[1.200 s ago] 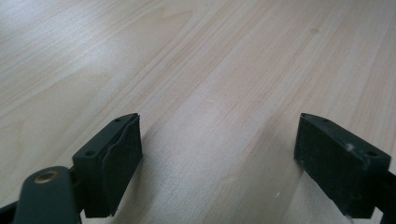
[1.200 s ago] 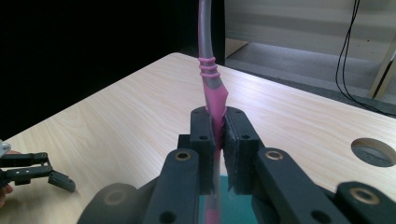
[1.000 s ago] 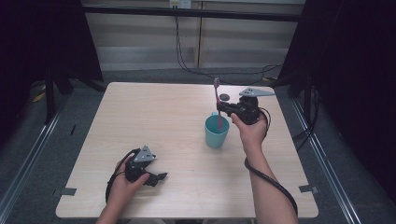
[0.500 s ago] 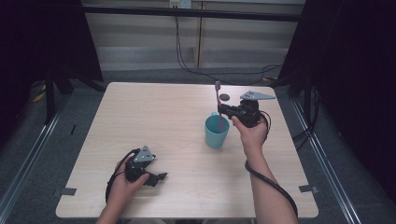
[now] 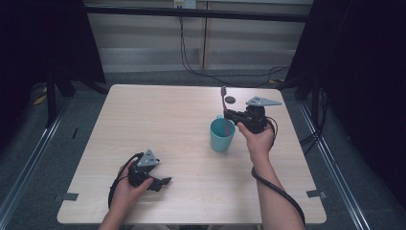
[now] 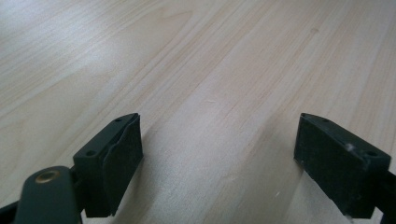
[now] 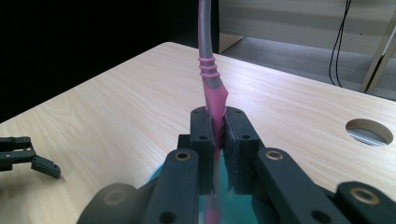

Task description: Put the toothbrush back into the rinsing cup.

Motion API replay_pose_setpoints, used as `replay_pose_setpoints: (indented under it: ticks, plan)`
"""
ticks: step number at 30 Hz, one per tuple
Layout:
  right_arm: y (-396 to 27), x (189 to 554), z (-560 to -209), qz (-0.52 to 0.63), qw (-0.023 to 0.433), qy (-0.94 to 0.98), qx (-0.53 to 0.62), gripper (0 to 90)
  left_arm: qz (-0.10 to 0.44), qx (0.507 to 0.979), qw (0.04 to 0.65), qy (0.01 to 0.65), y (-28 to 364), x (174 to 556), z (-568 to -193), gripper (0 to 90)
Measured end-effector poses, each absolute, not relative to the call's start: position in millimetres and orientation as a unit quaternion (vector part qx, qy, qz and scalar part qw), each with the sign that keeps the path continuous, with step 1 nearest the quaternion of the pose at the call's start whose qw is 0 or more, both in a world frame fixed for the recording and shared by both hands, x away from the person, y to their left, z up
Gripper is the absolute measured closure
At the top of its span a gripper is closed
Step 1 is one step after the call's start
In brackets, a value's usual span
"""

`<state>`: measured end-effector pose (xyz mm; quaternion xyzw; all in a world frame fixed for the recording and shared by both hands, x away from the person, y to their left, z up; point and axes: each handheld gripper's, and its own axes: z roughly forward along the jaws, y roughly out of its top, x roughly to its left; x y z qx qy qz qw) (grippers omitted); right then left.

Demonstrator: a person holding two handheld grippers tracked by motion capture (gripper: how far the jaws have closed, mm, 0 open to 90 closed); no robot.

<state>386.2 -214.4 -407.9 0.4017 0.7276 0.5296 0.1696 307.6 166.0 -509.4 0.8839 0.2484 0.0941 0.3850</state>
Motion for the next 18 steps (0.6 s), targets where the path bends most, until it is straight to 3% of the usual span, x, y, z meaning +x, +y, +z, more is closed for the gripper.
replay_pose_setpoints:
  ticks: [18]
  plan:
    - [-219,381,-421,0.526,0.165,0.73,0.403,82.8,0.094,0.884,0.385,0.249,166,308,-509,15.1]
